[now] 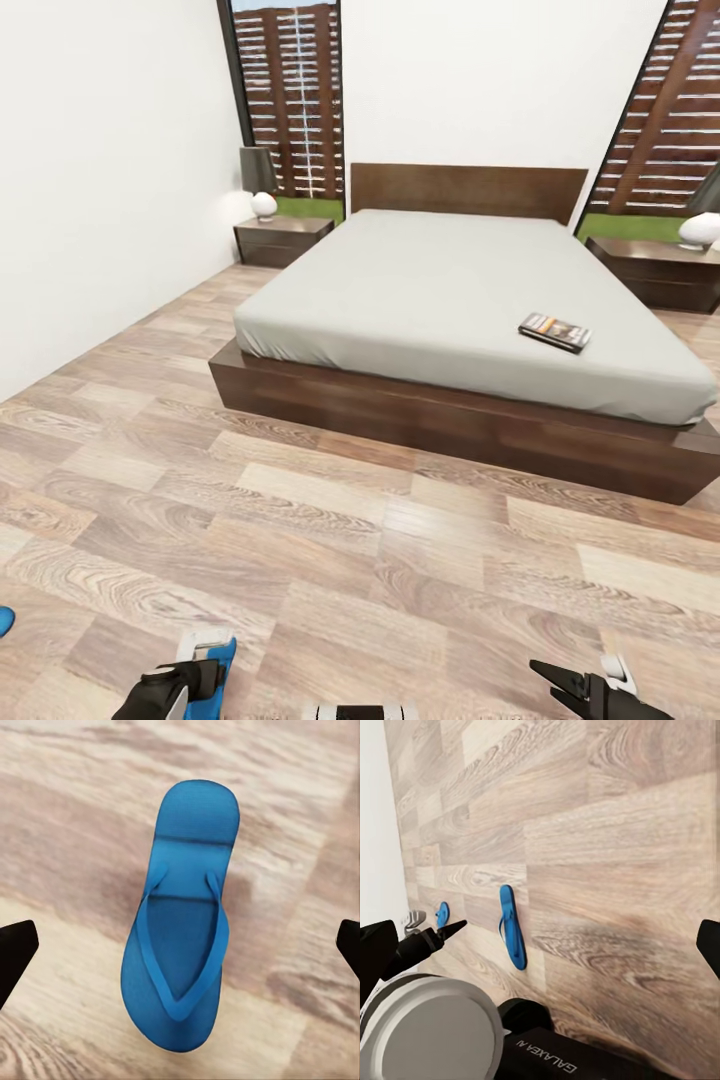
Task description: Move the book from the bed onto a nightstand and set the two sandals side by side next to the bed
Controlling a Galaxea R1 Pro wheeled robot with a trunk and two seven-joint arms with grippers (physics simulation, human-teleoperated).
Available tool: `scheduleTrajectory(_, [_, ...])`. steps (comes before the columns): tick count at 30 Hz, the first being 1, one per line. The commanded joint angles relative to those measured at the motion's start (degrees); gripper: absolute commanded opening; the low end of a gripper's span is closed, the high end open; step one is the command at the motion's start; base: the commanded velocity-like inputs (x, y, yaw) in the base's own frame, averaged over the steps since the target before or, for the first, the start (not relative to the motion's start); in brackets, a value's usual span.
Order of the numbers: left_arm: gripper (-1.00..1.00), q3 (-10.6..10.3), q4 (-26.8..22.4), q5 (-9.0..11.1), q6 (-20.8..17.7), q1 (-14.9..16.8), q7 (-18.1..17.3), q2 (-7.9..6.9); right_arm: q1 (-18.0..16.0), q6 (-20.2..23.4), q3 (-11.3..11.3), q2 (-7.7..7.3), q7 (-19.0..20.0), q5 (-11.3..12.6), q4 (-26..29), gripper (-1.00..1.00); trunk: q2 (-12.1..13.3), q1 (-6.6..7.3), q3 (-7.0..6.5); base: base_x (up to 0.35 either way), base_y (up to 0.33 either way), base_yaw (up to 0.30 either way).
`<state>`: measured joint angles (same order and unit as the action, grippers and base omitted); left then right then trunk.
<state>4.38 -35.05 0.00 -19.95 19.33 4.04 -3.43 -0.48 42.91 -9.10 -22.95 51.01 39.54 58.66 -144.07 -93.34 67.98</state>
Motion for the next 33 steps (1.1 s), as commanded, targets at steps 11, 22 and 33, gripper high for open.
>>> scheduleTrajectory(11, [1.00,0.2,1.1,0.0,3.1,0.0,-0.2,-0.14,0.0,0.3,0.0,0.01,0.1,0.2,0.0,1.00,-0.1,-0.19,1.83,0.000,0.000,0.000])
scheduleTrajectory(22, [1.00,0.0,3.0,-0.2,3.3,0.0,-0.2,-0.11,0.0,0.3,0.0,0.01,0.1,0.2,0.0,1.00,-0.3,-0.48,4.26,0.000,0.000,0.000])
scheduleTrajectory(33, [1.00,0.0,3.0,-0.1,10.9,0.0,-0.2,-0.07,0.0,0.3,0.0,0.01,0.1,0.2,0.1,1.00,-0.3,-0.60,5.37,0.000,0.000,0.000])
